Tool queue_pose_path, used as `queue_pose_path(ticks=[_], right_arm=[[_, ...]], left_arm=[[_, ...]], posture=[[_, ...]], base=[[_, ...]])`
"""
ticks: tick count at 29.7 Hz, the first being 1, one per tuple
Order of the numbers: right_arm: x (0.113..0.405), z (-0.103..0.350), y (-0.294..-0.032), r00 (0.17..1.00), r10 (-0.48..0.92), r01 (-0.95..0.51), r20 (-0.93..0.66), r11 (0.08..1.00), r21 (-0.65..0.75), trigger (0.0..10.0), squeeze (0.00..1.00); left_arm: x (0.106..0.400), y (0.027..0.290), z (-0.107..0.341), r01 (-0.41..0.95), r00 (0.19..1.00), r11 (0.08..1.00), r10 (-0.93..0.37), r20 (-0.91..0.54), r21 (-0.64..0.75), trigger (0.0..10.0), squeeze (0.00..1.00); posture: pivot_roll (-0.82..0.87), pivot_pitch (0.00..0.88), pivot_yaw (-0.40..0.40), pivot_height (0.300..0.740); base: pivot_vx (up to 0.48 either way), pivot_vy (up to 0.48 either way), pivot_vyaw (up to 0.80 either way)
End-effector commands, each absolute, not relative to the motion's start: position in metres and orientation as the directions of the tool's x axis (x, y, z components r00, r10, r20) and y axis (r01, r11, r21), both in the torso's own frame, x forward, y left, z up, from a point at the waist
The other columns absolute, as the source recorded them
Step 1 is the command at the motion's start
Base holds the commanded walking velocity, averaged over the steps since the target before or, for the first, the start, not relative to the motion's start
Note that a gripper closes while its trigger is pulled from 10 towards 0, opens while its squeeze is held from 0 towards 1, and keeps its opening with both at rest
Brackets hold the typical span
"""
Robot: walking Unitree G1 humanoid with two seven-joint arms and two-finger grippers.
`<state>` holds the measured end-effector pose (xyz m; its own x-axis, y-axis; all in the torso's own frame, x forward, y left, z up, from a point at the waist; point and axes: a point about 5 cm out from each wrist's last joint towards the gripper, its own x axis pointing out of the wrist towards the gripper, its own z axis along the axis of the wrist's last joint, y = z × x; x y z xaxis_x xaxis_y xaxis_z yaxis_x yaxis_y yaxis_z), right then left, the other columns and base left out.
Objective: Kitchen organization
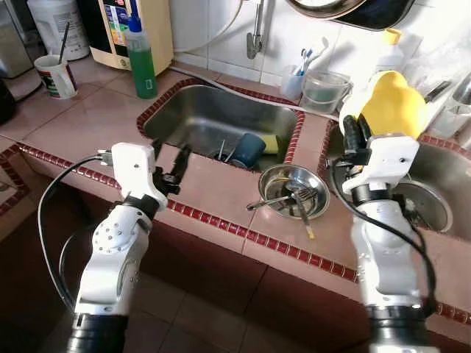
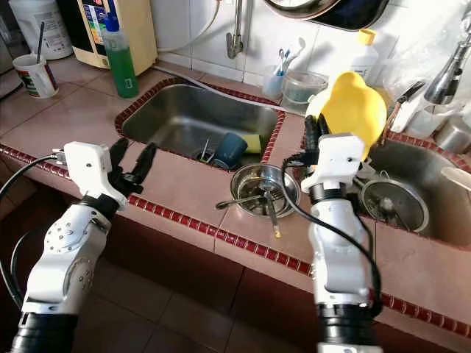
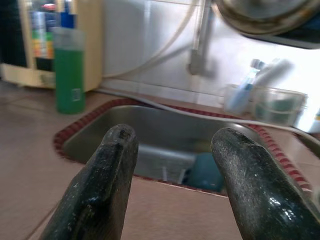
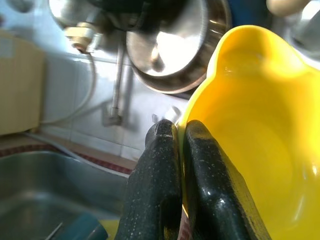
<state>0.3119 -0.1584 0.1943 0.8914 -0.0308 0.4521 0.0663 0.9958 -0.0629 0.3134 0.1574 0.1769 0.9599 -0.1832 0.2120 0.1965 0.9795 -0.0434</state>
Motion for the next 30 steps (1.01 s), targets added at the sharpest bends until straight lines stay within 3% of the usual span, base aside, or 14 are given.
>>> queue_pose_path(ticks=[1,7,13,25,30], right_arm=[[0.309,0.197,-0.16,0.88,-0.057,0.096,0.472,0.994,-0.06,10.0,0.0],[0.306,0.174,-0.146,0.912,-0.037,0.062,0.409,0.997,-0.049,10.0,0.0],[0.303,0.167,-0.139,0.919,-0.02,0.044,0.393,0.998,-0.052,10.0,0.0],[0.306,0.167,-0.141,0.926,-0.015,0.046,0.378,0.996,-0.071,10.0,0.0],[0.309,0.169,-0.142,0.928,-0.015,0.044,0.371,0.997,-0.071,10.0,0.0]], left_arm=[[0.315,0.157,0.177,0.183,0.961,0.982,-0.172,0.216,-0.034,10.0,0.0],[0.317,0.155,0.169,0.127,0.973,0.991,-0.115,0.198,-0.047,10.0,0.0],[0.311,0.14,0.159,0.173,0.965,0.985,-0.17,0.201,-0.001,10.0,0.0],[0.313,0.134,0.165,0.203,0.952,0.979,-0.201,0.232,0.016,10.0,0.0],[0.313,0.132,0.166,0.212,0.947,0.977,-0.215,0.239,0.036,10.0,0.0]], posture=[[-0.17,0.0,-0.065,0.732],[-0.16,0.0,-0.054,0.732],[-0.16,0.0,-0.054,0.732],[-0.16,0.0,-0.052,0.732],[-0.17,0.0,-0.054,0.732]], base=[[0.0,0.0,0.0],[0.0,0.0,0.0],[0.0,0.0,0.0],[0.0,0.0,0.0],[0.0,0.0,-0.73]])
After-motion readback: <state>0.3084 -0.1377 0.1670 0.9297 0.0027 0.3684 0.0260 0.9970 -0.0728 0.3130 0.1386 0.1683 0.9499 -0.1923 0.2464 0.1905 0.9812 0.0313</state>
